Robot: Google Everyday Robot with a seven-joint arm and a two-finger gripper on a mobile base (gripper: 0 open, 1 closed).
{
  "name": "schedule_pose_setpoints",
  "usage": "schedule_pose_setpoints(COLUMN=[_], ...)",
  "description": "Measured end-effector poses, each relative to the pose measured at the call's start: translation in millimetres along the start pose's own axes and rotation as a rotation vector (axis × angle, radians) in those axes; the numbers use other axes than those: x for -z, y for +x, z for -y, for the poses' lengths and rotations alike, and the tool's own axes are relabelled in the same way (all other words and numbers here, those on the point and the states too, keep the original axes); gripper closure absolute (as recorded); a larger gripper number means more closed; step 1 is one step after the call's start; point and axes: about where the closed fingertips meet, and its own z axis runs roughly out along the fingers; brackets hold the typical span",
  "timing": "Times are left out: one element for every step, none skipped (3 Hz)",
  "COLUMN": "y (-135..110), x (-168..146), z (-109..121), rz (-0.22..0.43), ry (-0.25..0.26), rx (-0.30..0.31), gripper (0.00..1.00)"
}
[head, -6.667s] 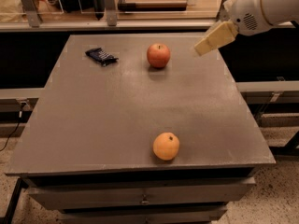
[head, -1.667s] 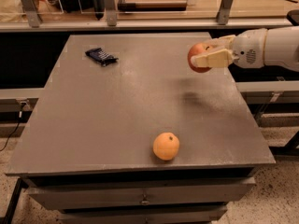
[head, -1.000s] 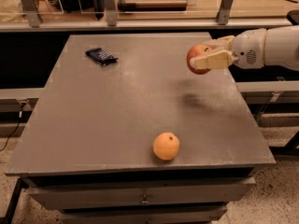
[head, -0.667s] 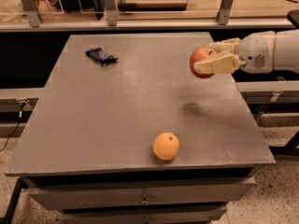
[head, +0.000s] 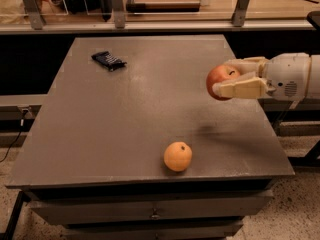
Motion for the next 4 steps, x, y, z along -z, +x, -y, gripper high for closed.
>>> schedule_pose_setpoints(y=[11,20,32,34], x=[7,16,23,23], z=[-22,-42,-83,-87], rz=[0.007,-0.010,-0.066,-0.071], ry=[-0.010,-0.026,-0.074,-0.079], rx=[-0.005,0.005,0.031,0.030], gripper=[1.00,1.00,1.00,1.00])
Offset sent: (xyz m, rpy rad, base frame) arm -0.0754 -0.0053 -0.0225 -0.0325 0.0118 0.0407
